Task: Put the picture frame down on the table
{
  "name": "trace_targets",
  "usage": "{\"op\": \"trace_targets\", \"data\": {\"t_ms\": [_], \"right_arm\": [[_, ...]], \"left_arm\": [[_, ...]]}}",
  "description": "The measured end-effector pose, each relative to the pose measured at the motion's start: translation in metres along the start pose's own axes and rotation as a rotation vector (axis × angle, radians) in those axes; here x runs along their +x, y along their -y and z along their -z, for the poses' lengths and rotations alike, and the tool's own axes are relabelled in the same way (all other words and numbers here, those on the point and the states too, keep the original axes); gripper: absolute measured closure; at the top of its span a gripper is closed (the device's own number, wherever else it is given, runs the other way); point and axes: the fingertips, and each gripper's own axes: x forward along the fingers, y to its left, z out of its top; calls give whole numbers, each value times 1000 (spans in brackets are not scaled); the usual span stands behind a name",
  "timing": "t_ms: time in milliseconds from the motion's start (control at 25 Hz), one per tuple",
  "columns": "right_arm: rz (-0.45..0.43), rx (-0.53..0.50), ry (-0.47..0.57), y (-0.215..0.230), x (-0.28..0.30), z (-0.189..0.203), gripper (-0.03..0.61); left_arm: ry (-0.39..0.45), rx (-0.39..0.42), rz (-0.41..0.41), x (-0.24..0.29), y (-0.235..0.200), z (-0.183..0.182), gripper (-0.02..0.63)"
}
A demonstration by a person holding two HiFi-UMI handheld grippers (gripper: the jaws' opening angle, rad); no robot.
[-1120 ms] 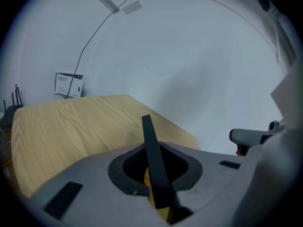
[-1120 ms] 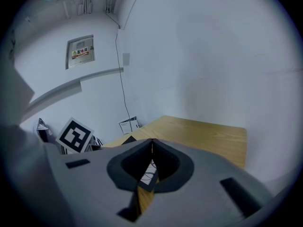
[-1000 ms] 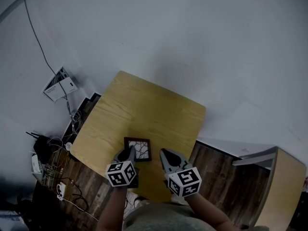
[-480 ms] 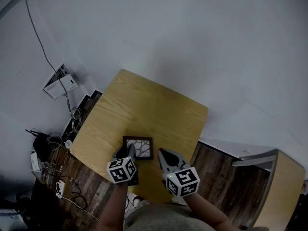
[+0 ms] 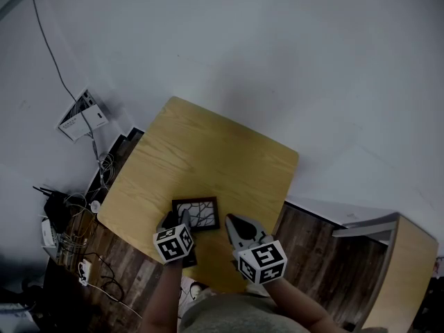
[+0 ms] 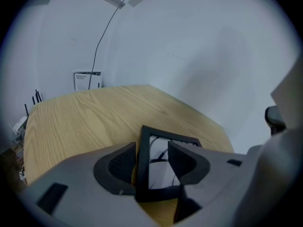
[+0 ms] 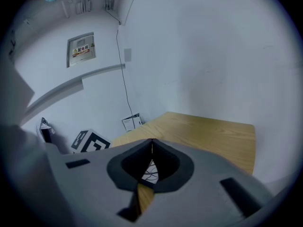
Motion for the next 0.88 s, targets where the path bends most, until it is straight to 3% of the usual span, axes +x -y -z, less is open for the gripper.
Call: {"op": "trace_targets", "data": {"t_ms": [320,600,880], "right_arm": [[14,6,2,-5,-6,6,578],[36,7,17,-17,-18,11,578],[64,8,44,-37,-40,20,578]], "left_arm": [[2,-9,19,-5,-4,2,414],[52,-10,56,-30,2,-5,417],[112,17,94,-69,7,-9,540]]}}
